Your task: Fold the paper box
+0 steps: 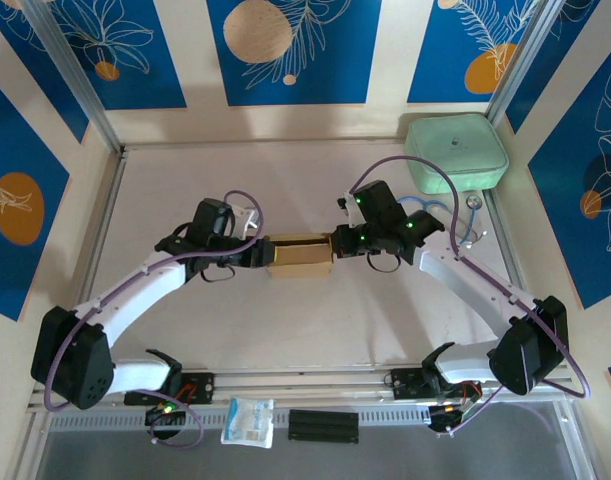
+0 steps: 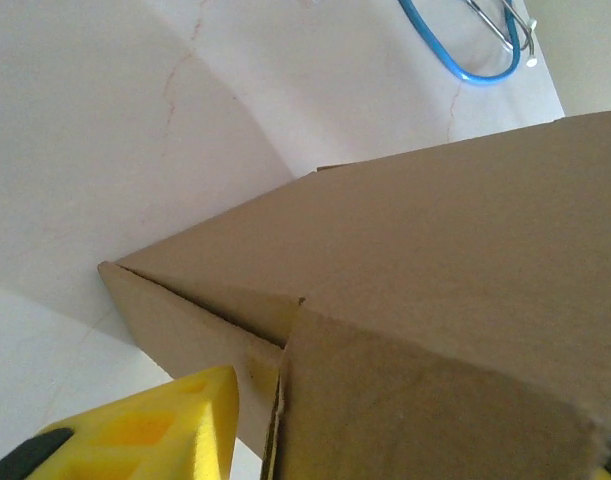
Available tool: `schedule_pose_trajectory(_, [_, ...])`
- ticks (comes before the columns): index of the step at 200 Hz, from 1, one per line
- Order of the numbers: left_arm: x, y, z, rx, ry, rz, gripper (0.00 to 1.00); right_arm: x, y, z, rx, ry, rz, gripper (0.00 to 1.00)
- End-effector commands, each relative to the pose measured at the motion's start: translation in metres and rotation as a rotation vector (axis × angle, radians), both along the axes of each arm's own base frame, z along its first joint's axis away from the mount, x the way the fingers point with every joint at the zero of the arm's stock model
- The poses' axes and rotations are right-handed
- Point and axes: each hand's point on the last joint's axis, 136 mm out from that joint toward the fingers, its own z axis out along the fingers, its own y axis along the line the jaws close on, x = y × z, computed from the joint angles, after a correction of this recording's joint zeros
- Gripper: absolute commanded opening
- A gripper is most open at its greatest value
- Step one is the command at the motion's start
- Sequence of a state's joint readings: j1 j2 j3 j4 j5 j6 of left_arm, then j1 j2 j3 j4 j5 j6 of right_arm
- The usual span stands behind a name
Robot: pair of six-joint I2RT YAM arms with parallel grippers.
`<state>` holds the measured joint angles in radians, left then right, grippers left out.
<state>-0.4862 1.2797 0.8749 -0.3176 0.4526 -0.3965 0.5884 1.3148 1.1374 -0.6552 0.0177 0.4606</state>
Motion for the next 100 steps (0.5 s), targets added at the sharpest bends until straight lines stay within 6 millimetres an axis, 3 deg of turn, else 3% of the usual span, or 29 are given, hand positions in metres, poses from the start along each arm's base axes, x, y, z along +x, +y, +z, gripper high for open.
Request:
schedule_pose_trajectory(1, [-0.005, -0.003, -0.012, 0.009, 0.033, -0.005, 0.43, -0.003, 0.007, 0.008, 0.076, 0.079, -0.046, 0.05])
schedule_pose_trajectory(75, [-0.003, -0.002, -0.007, 0.015, 0.017, -0.002, 0.43, 0.001, -0.01, -0.021, -0.009, 0.11, -0.086, 0.04])
schedule_pose_trajectory(100, [-0.002, -0.002, -0.005, 0.013, 0.012, 0.001, 0.44, 0.0, -0.007, -0.028, -0.016, 0.124, -0.086, 0.03])
